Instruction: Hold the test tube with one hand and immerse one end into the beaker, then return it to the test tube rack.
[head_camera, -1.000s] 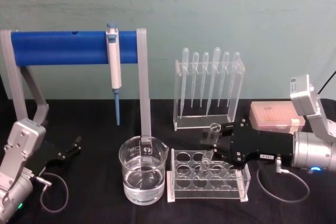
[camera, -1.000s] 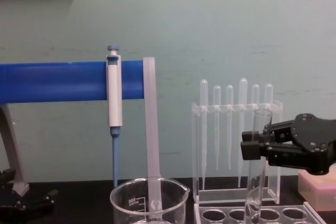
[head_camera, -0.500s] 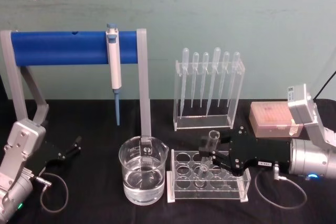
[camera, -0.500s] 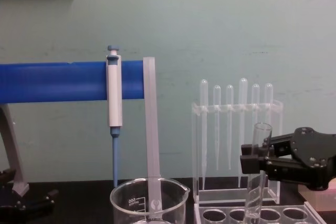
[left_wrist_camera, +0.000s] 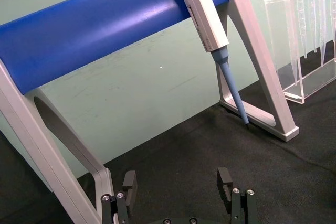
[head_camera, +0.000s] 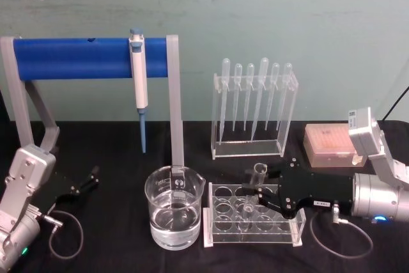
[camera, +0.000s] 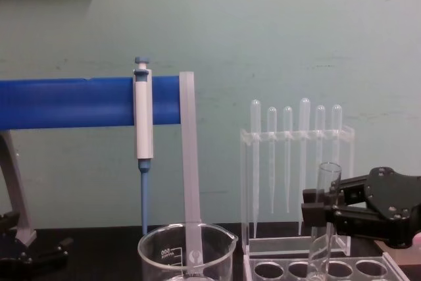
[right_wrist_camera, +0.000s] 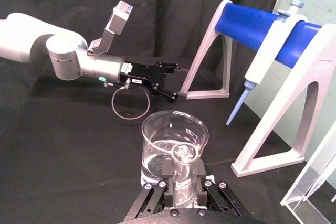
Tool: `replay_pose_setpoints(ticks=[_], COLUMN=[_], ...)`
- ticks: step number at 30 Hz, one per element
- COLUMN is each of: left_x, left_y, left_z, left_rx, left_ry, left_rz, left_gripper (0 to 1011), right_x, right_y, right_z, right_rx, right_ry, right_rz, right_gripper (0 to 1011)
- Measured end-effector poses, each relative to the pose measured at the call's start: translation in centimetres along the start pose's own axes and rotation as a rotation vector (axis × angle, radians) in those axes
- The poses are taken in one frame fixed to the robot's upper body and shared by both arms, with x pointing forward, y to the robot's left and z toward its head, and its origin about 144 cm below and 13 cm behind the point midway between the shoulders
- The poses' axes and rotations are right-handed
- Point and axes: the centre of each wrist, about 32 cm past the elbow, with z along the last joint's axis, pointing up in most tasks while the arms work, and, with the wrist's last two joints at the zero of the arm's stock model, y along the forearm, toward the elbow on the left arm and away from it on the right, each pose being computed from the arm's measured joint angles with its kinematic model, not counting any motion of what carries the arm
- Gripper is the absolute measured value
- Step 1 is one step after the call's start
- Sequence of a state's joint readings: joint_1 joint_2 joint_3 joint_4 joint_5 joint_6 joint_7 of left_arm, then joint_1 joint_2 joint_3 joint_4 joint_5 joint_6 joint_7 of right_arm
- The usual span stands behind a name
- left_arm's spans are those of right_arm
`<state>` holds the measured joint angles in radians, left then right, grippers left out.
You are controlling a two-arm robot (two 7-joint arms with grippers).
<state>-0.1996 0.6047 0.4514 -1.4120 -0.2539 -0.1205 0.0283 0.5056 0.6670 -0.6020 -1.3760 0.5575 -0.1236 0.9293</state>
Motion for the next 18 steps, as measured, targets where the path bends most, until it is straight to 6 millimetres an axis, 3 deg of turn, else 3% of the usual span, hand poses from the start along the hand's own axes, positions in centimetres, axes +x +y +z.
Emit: replay_pose_setpoints(ticks=[18], left_x=[0.0], left_y=[0.0], left_z=[0.0], left_rx=[0.0], left_ry=[0.0], left_rz=[0.0], left_gripper=[1000], right_x=[0.03], right_y=[0.16], right_z=[-0.21], right_rx=[0.001], right_ry=[-0.023], right_rz=[-0.009], right_gripper=[225])
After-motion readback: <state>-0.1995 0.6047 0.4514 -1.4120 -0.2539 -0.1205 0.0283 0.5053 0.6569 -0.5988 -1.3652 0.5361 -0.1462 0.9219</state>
